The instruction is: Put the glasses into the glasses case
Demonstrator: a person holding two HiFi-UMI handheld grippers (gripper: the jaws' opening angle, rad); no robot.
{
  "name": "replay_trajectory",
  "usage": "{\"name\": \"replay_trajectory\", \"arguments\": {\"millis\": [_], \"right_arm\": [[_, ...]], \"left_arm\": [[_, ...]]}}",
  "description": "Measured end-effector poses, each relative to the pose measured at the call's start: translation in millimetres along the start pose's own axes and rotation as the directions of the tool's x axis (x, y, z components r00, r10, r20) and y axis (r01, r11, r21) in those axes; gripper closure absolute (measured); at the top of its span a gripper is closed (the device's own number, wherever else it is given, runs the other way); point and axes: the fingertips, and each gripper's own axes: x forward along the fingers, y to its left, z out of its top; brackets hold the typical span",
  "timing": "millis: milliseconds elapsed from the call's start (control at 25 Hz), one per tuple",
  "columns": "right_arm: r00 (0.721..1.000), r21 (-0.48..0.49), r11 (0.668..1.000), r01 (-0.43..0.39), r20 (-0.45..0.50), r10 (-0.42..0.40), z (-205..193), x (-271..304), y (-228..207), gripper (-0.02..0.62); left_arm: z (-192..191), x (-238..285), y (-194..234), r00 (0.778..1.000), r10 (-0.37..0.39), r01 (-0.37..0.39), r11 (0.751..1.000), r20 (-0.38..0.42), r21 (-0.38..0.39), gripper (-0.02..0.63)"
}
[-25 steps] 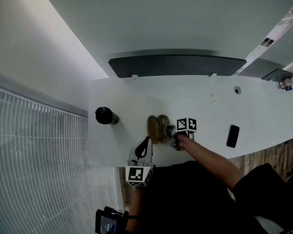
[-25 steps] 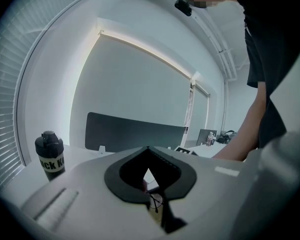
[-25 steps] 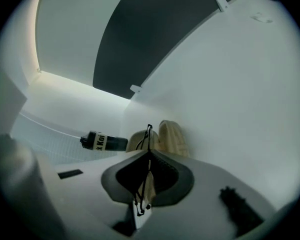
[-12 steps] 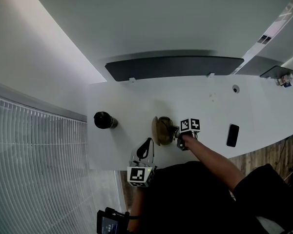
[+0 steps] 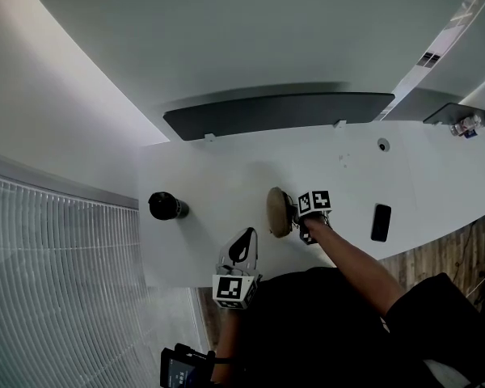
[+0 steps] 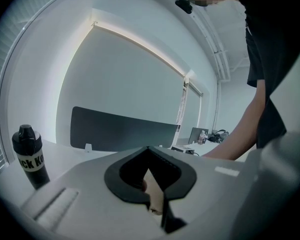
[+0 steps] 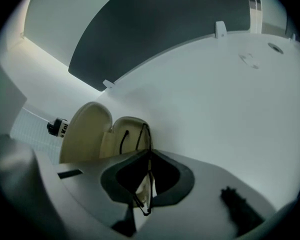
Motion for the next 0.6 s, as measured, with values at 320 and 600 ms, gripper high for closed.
{"name": "replay_trajectory", "arguments": {"millis": [320,600], "right_arm": [[0.999,-0.107,0.993,-0.041,0.011,0.042,13.0,-10.5,16.9,0.577],[1.000,-0.051,0.999,0.002,0.011,-0.002,8.2,-0.3,19.2,0.577]], "left_arm": [[-4.7,1.6,-2.7,1.000,-0.001,0.000,1.000,-0.019,-0.006,0.598],[-1.4,2.6,-2.0,1.000,-0.011,0.011,1.000,-0.012,0.011,0.598]]}}
